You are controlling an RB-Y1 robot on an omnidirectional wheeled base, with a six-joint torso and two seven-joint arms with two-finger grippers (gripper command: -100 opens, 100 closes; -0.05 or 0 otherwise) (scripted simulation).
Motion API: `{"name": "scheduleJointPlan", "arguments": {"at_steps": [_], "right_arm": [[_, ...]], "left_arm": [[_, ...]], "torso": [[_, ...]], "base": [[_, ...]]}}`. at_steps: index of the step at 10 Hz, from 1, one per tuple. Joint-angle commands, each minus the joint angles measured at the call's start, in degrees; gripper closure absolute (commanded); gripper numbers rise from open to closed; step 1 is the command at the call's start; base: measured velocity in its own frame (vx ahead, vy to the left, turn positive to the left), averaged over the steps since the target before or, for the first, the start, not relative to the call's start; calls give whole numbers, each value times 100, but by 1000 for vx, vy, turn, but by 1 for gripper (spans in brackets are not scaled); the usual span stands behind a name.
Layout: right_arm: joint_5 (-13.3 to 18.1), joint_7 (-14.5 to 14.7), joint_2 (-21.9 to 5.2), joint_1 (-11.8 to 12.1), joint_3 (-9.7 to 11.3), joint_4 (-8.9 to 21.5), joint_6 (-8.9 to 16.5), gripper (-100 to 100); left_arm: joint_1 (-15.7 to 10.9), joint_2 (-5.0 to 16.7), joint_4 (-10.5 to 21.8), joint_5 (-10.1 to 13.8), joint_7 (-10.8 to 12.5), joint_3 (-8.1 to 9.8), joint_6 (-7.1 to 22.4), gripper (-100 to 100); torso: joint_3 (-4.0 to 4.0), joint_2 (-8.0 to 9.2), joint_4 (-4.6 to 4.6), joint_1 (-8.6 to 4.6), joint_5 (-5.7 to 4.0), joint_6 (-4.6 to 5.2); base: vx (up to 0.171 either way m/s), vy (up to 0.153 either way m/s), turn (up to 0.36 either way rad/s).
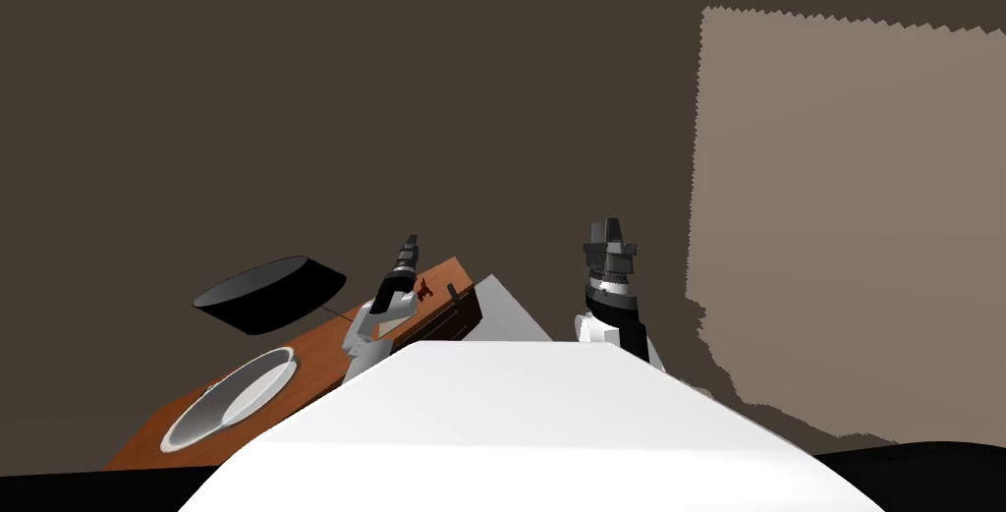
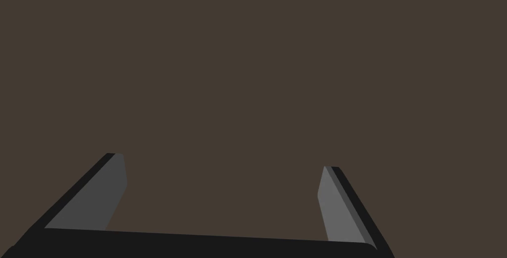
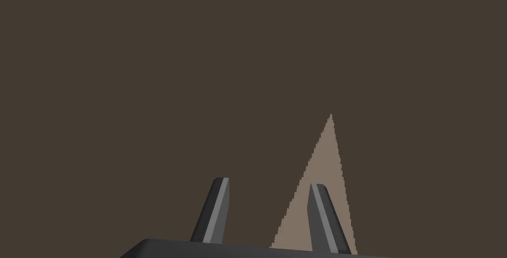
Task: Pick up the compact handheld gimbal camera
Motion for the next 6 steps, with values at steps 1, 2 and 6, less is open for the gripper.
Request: {"name": "scheduleJointPlan", "arguments": {"at_steps": [1, 2, 6], "right_arm": [[0, 0, 0, 0, 0, 0, 0, 0], [0, 0, 0, 1, -1, 0, 0, 0], [0, 0, 0, 2, -1, 0, 0, 0]], "left_arm": [[-61, -11, 182, -1, -39, 40, 191, -100], [-180, -14, 422, 9, -108, 124, 392, -100], [-407, -20, 907, 34, -266, 278, 1040, -100]], "torso": [[0, 0, 0, 0, 0, 0], [0, 0, 0, 0, 0, -6], [-5, -10, -2, 3, 1, -5]], "base": [[-58, 29, -105], [-56, 35, -177], [-40, 35, -188]]}}
